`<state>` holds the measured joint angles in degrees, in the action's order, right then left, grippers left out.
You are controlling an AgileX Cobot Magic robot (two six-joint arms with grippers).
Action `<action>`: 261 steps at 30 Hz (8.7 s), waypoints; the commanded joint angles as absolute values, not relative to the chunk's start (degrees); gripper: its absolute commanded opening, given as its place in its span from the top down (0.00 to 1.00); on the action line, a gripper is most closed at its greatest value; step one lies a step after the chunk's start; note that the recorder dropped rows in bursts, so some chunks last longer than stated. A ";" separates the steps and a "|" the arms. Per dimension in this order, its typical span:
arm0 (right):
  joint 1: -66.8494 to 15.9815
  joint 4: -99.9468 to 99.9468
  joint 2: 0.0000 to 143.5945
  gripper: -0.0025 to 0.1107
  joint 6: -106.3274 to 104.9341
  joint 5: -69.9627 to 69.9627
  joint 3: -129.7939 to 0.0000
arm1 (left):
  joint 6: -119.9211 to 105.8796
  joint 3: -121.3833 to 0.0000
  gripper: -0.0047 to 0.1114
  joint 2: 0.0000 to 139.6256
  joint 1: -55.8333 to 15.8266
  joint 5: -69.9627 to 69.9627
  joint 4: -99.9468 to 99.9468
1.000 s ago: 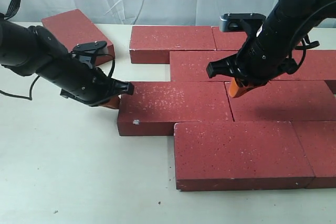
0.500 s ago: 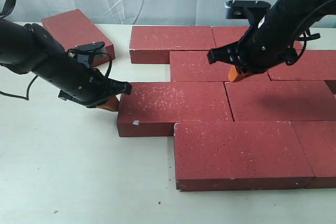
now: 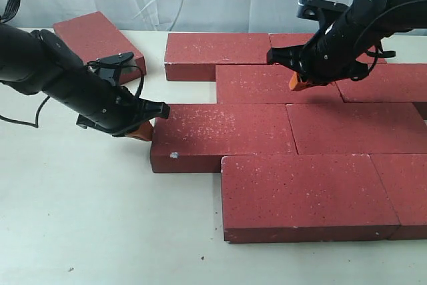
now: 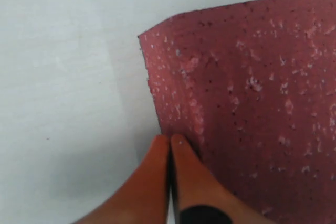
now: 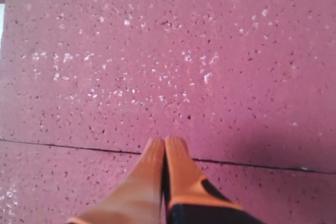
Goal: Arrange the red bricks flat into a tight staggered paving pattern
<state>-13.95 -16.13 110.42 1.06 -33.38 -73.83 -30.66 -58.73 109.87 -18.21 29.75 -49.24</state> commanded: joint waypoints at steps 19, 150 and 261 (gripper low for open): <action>-13.75 -16.64 114.65 0.98 1.08 -33.16 -73.98 | -30.56 -58.97 0.96 110.00 -19.03 29.05 -51.67; -12.10 -12.99 106.49 0.98 0.68 -45.21 -73.98 | -38.39 -96.36 0.96 117.63 8.98 50.06 -39.72; -47.38 -1.16 137.56 0.98 14.30 -39.52 -114.02 | -17.94 -99.02 0.96 130.03 13.76 44.84 -24.97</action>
